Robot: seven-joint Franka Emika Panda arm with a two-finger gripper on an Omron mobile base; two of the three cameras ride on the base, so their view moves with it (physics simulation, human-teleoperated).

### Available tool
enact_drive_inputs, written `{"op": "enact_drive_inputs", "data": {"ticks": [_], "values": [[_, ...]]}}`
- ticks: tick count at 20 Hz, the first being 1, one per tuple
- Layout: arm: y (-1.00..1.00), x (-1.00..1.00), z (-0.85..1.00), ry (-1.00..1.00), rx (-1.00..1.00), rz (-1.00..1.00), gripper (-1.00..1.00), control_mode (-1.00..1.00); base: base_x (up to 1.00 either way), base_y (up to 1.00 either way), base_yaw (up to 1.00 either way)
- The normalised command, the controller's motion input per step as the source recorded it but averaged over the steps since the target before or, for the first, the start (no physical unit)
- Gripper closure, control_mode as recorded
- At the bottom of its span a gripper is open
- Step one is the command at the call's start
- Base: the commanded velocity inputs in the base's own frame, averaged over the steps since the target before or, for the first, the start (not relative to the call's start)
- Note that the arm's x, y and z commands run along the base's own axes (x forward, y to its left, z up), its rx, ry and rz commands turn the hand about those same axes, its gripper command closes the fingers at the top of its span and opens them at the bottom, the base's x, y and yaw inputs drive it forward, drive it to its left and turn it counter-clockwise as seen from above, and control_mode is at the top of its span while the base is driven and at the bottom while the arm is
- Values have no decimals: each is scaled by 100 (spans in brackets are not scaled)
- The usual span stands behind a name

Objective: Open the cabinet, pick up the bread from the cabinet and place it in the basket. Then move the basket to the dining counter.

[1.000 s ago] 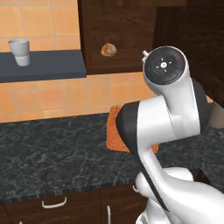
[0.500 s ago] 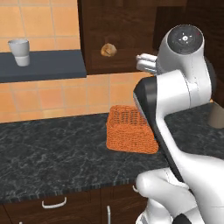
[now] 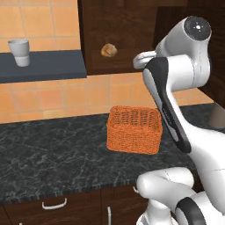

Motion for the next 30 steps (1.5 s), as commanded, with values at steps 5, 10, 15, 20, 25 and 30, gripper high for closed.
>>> {"op": "enact_drive_inputs", "data": {"ticks": [5, 10, 15, 20, 25, 30], "values": [[45, 91, 13, 0, 0, 15, -100, -100, 0, 0, 0], [59, 88, 4, -2, 5, -2, -100, -100, 0, 0, 0], [-35, 82, 0, 1, 12, -1, -100, -100, 0, 0, 0], [-6, 46, -1, 0, 26, 0, -100, -100, 0, 0, 0], [35, 48, -3, -1, 16, 0, -100, -100, 0, 0, 0], [24, 68, -18, 0, 2, 0, -100, -100, 0, 0, 0]]}}
